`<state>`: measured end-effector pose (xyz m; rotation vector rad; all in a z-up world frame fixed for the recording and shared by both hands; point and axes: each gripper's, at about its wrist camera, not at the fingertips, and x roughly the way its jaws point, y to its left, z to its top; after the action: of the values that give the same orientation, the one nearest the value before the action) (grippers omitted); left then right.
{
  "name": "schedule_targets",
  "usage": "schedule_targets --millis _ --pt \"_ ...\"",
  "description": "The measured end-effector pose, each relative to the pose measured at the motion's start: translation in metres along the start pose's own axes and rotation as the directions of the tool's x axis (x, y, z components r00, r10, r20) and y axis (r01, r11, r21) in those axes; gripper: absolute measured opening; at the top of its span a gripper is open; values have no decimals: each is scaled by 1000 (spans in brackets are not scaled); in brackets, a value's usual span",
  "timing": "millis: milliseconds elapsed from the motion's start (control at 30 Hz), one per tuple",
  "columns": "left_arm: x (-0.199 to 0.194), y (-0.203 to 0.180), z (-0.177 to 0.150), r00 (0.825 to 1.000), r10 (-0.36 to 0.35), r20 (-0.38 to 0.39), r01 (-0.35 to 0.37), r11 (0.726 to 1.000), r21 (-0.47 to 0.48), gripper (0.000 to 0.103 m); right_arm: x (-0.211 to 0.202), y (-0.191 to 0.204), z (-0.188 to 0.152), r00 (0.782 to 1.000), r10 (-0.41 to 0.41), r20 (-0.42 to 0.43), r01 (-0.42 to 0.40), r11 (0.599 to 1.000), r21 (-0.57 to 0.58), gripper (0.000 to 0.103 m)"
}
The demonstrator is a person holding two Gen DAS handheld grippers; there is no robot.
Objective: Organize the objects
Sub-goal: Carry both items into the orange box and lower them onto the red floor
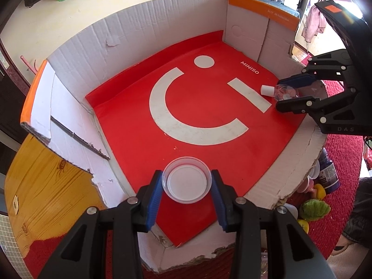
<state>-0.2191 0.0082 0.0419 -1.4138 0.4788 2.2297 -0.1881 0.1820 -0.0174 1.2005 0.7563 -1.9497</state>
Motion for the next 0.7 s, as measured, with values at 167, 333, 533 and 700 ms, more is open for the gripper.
schedule_targets --millis 167,333,533,700 --pt "-2 1 -1 1000 3 -2 -3 1000 1 44 -6 -2 -9 1000 1 -4 -1 1000 -7 32" --pt "2 1 5 1000 10 -2 -10 1000 2 47 -14 -5 -18 1000 4 -8 -4 1000 -14 32" --pt "0 1 5 1000 7 -1 -7 1000 0 50 -24 -8 -31 1000 6 -14 -7 1000 -22 32" --pt "-2 0 6 1000 4 7 -4 1000 -6 52 -34 -12 -42 1000 11 -15 -11 1000 -22 32"
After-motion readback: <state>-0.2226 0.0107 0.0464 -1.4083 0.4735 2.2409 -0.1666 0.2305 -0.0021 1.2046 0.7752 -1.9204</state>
